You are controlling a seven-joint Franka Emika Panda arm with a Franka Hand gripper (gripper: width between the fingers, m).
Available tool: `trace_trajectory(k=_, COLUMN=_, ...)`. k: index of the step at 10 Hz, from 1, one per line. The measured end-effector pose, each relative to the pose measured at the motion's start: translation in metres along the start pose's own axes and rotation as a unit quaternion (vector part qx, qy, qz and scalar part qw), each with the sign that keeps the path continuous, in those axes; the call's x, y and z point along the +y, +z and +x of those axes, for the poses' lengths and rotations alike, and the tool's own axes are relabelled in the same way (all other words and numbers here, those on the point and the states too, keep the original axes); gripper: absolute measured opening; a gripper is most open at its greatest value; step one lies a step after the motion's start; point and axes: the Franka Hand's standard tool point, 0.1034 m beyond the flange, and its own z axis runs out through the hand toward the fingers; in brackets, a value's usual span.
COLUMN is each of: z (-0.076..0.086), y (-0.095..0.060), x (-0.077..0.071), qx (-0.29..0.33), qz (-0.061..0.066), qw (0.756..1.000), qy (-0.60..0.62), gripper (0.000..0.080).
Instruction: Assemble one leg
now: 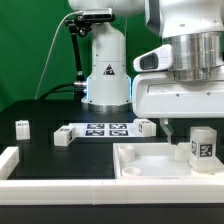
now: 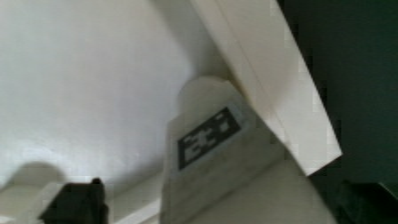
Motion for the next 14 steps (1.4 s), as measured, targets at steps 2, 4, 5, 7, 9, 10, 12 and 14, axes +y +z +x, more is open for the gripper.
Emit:
trace_trajectory(k=2, z=-0.0032, y=0.0006, x=-0.0054, qx=0.006, qz=-0.012, qw=0.989, qy=-0.149, gripper=0.0649)
trace_trajectory(k=4, z=-0.0028, y=0.0006, x=-0.0048, qx=0.006, qz=-0.012, qw=0.983, qy=-0.181, gripper=0.0649)
trace_trajectory(k=5, z=-0.0029, y=0.0007, x=-0.005, qx=0.006, qz=-0.012, qw=0.984, qy=-0.18, gripper=0.0623)
trace_trajectory(k=7, z=-0.0029, y=0.0006, x=-0.0049, qx=0.006, qz=-0.012, qw=0.984, qy=-0.18, gripper=0.0452)
trace_trajectory(k=9, z=-0.0027, y=0.0006, x=-0.0047, qx=0.006, qz=-0.011, qw=0.988, qy=-0.155, gripper=0.0286)
trace_trajectory(k=10, z=-0.0027, y=0.0007, x=-0.0045, qx=0.006, qz=-0.01, qw=0.989, qy=-0.146, gripper=0.0289)
trace_trajectory(k=12, z=-0.0009, y=0.0014, x=-0.0023, qx=0.01, qz=0.006, qw=1.0, qy=0.021, gripper=0.0289)
trace_trajectory(k=14, z=0.0003, y=0.0014, x=0.0001, qx=0.014, qz=0.02, qw=0.977, qy=0.211, gripper=0.0289)
